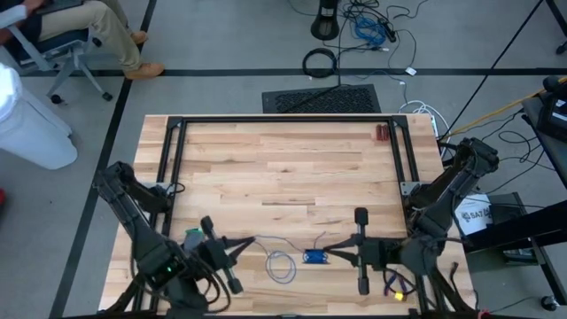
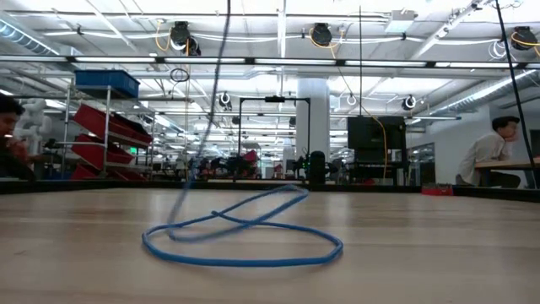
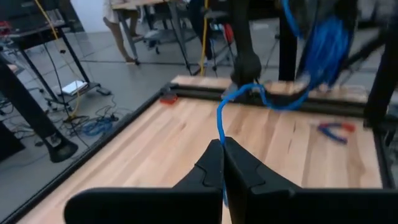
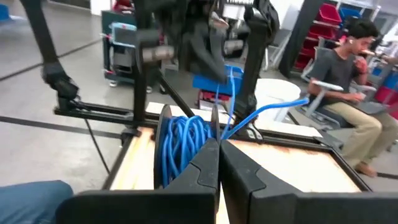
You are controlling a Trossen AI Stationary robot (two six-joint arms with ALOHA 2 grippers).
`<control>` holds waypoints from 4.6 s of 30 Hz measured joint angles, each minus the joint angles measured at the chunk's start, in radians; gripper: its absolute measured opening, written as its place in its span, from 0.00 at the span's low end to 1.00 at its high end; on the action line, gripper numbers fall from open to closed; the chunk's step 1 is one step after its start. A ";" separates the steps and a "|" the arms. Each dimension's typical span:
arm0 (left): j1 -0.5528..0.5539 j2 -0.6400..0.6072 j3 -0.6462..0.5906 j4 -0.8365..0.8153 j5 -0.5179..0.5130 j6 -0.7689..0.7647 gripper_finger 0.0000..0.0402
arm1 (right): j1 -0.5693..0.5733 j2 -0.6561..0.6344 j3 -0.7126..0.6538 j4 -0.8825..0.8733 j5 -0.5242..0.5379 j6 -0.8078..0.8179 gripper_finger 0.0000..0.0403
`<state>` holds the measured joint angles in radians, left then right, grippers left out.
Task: Coil cords
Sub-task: Coil the blue wire onto the spool
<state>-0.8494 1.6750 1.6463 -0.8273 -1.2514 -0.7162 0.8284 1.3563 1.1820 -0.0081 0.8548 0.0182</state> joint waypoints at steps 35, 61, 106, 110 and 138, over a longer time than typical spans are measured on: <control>0.226 0.104 0.000 0.722 0.473 0.488 0.00 | -0.107 0.143 0.000 0.230 0.299 -0.141 0.00; 0.243 0.226 0.000 0.880 0.487 0.611 0.00 | -0.054 0.139 0.000 0.360 0.354 -0.271 0.00; 0.264 0.279 0.000 0.978 0.570 0.675 0.01 | -0.050 0.139 0.000 0.355 0.345 -0.246 0.00; 0.263 0.279 0.000 0.975 0.570 0.672 0.09 | -0.050 0.139 0.000 0.355 0.350 -0.247 0.00; 0.131 0.278 0.000 0.967 0.565 0.756 0.31 | 0.072 0.060 0.000 0.386 0.348 -0.297 0.00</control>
<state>-0.7185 1.9526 1.6463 0.1398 -0.6861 0.0402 0.9004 1.4162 1.1824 0.3779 1.2030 -0.2783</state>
